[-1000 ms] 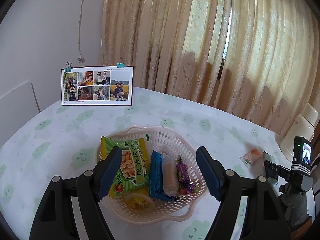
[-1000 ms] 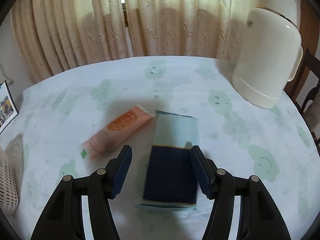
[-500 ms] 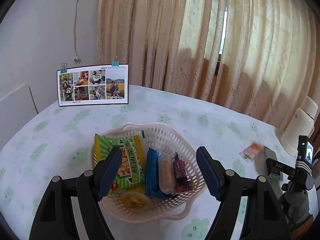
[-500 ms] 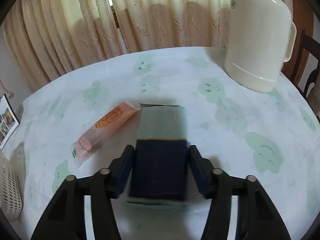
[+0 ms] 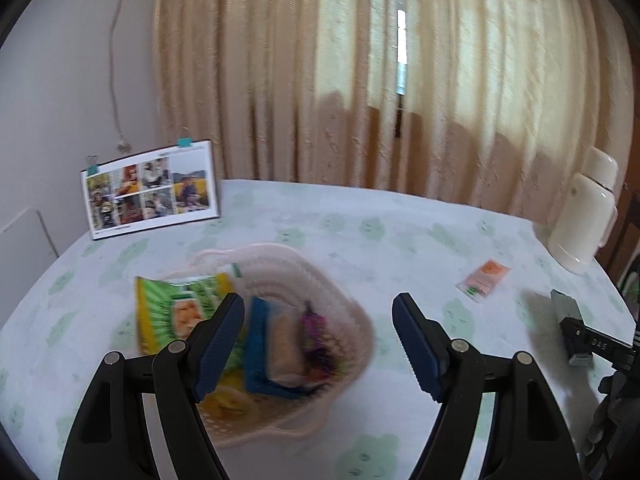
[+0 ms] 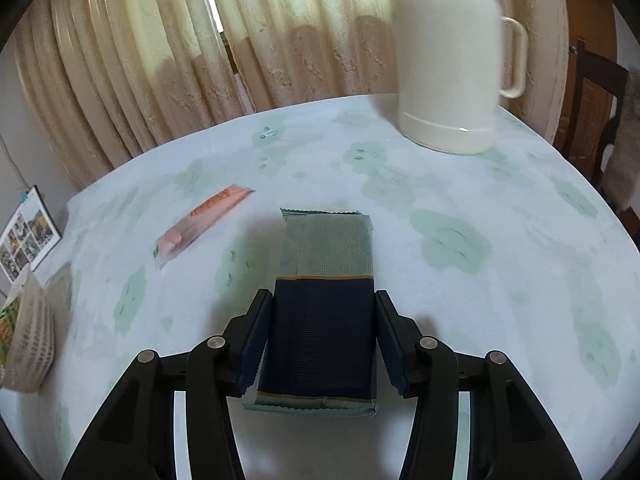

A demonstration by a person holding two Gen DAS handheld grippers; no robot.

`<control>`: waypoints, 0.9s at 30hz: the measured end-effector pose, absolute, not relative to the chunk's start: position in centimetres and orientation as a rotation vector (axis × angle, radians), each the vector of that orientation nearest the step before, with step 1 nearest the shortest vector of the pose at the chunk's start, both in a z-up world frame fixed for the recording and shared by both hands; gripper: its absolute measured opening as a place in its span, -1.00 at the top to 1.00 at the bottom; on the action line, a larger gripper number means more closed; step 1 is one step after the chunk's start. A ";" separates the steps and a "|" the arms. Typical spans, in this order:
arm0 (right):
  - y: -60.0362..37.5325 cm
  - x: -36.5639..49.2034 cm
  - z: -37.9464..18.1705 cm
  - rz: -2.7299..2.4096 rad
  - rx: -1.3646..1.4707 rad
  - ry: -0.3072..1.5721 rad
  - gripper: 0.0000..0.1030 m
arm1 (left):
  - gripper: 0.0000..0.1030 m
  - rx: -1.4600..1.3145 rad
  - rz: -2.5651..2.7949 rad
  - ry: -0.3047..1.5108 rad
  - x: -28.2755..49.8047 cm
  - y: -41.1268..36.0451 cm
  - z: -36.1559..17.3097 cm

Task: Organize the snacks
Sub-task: 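Grasp the orange-printed packet with the left gripper while the right gripper holds the blue box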

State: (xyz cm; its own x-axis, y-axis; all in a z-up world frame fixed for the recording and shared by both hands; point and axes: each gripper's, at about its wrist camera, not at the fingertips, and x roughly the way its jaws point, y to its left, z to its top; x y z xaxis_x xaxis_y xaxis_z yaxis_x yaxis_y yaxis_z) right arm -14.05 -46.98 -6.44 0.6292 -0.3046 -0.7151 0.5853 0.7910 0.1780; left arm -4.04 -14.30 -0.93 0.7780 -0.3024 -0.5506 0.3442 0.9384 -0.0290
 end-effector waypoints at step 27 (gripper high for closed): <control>-47.6 -16.8 -6.1 -0.430 0.543 0.669 0.00 | -0.06 0.369 -0.702 0.780 1.7 -35.6 -6.3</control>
